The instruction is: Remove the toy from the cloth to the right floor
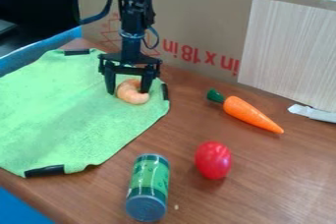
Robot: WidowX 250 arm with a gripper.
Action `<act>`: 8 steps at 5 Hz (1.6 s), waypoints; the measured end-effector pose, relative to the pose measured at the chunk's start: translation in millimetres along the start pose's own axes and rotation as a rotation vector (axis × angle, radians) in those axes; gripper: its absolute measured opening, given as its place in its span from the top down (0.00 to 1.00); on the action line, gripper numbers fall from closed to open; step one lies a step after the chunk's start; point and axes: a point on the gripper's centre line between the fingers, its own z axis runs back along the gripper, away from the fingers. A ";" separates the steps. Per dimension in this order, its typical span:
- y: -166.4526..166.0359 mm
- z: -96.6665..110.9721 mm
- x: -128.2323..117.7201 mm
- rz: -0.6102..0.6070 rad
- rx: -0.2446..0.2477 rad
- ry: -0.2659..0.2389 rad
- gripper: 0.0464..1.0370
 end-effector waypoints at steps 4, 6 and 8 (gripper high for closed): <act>-21.8 49.2 -34.6 -0.020 -0.095 -0.010 0.39; -51.8 28.7 -88.1 -0.115 -0.006 -0.121 0.39; -75.8 18.6 -114.0 -0.157 0.023 -0.190 0.06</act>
